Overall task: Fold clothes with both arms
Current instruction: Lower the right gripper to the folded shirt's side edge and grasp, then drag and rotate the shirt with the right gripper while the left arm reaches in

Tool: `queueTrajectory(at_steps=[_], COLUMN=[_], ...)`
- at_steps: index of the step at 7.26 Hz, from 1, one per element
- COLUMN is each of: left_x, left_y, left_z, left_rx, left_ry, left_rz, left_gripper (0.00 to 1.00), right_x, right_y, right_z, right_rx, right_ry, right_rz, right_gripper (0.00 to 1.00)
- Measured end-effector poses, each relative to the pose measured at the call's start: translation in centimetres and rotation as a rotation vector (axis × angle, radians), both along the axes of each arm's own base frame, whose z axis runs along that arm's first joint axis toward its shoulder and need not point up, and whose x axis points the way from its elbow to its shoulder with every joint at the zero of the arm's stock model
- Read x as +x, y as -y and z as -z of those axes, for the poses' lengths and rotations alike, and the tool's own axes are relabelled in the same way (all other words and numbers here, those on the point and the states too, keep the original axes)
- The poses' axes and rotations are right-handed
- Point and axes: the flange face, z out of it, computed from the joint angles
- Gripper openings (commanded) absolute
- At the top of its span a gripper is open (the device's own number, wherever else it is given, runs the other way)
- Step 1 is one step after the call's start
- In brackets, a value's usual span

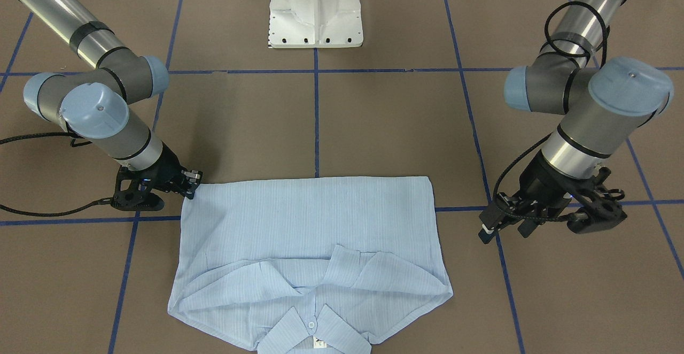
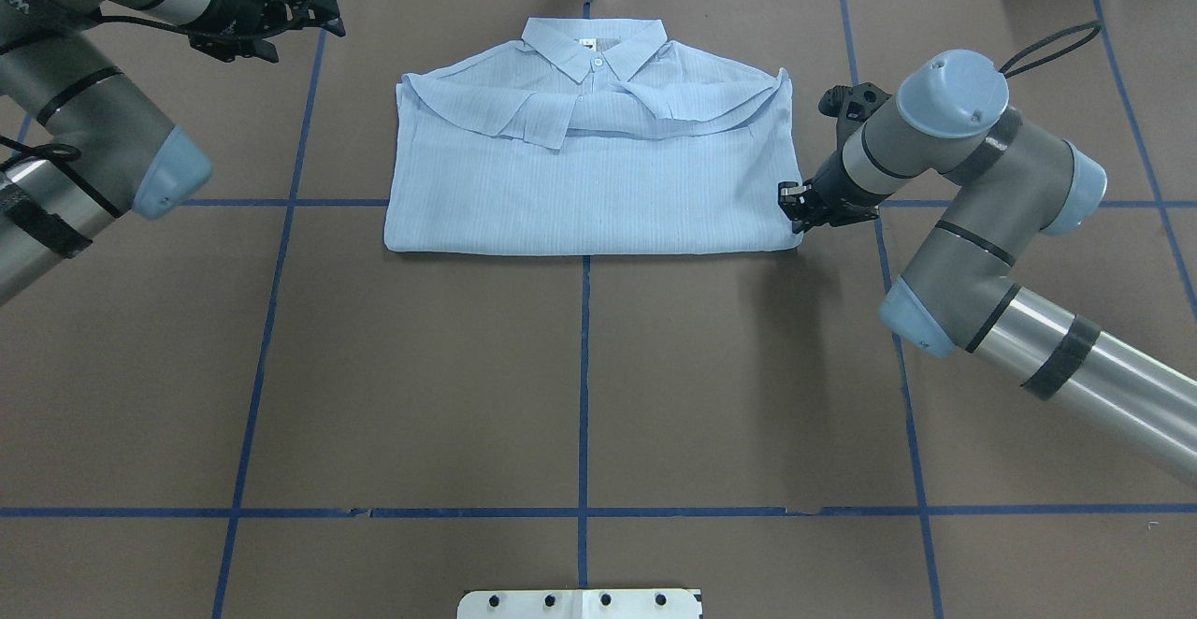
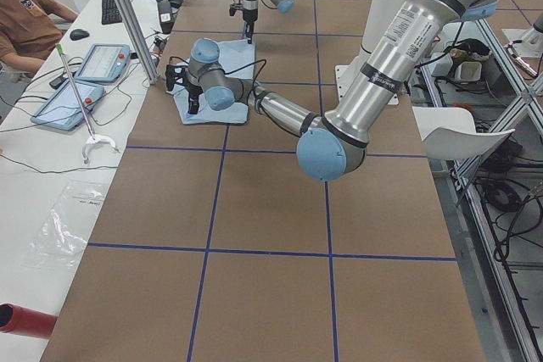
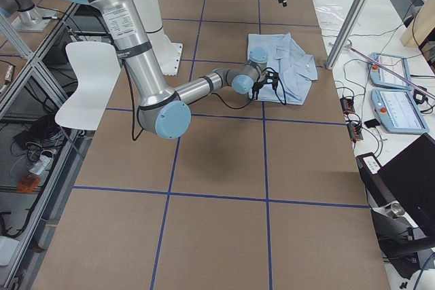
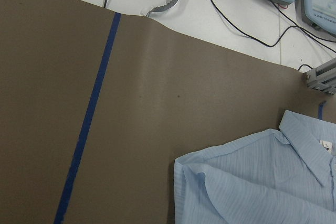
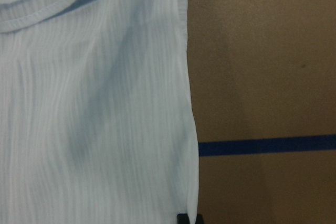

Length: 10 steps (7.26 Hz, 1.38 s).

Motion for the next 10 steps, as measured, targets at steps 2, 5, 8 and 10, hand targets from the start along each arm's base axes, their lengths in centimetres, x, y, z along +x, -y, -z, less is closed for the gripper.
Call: queueTrajectory(at_steps=[2,5,8,10], left_x=[-1.1,-2.6,-0.9,0.4], left_y=[-1.9,-5.9,-10.2,-11.7], left_z=[-0.4,-0.4,0.6,1.5], left_rx=[0.011,0.0,0.009,0.013], left_ry=[-0.008,-0.047,-0.082,-0.099], left_rz=[0.0,0.011,-0.034,-0.061], left_gripper=[1.0,1.0,1.0,1.0], right_x=[4.8,9.4,6.6,5.2], right_y=[-6.7,-20.8,-35.0,-39.7], right_z=[-1.4,-2.6,0.6,1.8], right_rx=[0.013,-0.002,-0.012,-0.013], right_ry=[0.018,0.013,0.053,0.071], right_rz=[0.02,0.161,0.485,0.61], right_gripper=[0.0,0.0,0.0,0.99])
